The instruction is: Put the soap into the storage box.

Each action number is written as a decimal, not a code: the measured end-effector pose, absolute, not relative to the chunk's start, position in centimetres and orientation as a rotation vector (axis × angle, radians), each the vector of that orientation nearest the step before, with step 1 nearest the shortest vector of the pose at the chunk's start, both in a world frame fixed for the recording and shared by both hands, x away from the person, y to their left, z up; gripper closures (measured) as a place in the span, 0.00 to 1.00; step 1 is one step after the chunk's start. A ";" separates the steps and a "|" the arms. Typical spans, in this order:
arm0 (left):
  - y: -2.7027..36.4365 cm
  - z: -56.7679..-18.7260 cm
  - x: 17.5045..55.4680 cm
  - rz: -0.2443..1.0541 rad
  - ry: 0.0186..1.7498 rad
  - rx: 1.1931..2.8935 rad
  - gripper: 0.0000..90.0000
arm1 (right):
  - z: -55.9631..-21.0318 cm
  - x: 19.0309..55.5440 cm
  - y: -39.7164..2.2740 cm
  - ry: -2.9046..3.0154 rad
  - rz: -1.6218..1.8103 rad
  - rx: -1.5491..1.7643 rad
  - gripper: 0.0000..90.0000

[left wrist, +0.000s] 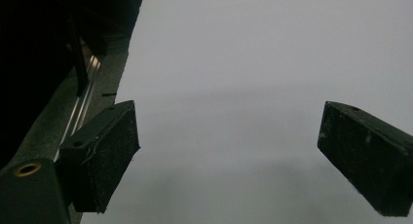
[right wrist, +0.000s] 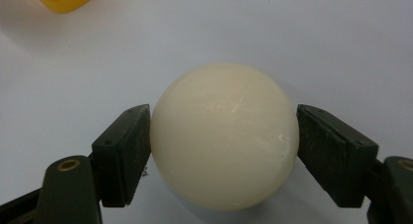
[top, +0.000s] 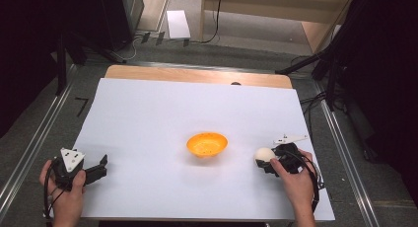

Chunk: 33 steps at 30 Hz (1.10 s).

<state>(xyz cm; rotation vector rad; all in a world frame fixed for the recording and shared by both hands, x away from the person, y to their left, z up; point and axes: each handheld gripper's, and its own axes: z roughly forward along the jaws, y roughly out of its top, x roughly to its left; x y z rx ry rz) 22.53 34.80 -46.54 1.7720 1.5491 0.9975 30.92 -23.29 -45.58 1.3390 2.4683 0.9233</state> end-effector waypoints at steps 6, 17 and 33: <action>34.8 -46.5 22.5 0.998 1.549 1.772 0.10 | -45.7 30.9 -23.2 2.462 0.919 1.333 0.26; 34.8 -46.5 22.5 0.999 1.549 1.774 0.10 | -46.3 31.1 -23.5 2.455 0.973 1.411 0.26; 34.8 -46.5 22.5 0.998 1.549 1.773 0.10 | -45.1 30.9 -23.5 2.445 0.981 1.388 0.26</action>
